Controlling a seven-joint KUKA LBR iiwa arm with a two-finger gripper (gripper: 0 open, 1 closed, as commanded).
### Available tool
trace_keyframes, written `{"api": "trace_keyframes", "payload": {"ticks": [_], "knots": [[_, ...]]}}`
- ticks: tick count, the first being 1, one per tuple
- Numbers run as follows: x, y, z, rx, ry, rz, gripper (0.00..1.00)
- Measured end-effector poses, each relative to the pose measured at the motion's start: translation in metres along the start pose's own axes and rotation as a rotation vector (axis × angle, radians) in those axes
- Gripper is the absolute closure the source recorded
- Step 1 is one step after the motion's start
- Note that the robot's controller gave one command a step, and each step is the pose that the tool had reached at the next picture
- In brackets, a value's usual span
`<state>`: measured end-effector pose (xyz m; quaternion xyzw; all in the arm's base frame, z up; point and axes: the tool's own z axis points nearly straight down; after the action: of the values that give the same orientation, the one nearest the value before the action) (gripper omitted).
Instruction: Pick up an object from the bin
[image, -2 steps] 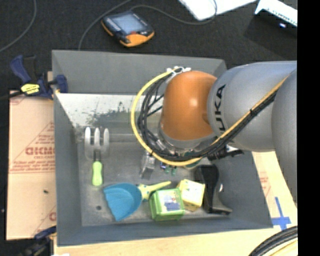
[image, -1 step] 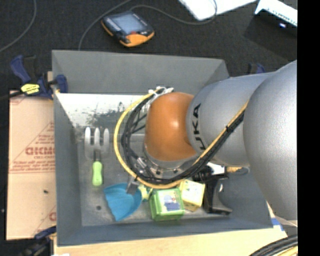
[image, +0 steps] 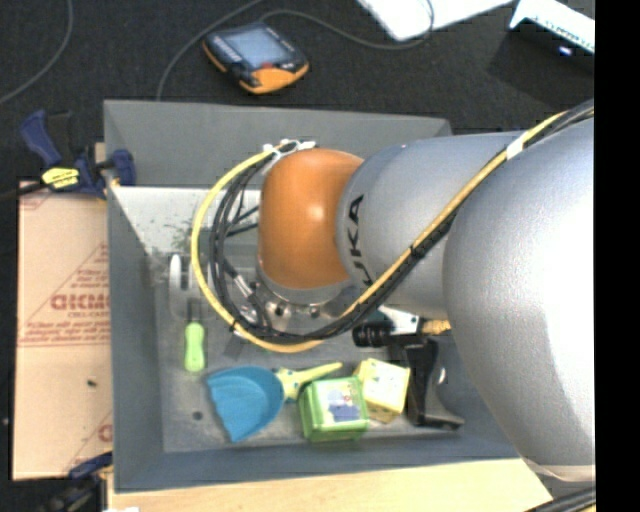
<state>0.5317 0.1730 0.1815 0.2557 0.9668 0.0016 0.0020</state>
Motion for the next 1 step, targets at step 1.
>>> {"api": "trace_keyframes", "payload": {"ticks": [1], "knots": [[-0.0031,-0.0447,-0.0261,0.001,-0.002,-0.350,1.00]]}}
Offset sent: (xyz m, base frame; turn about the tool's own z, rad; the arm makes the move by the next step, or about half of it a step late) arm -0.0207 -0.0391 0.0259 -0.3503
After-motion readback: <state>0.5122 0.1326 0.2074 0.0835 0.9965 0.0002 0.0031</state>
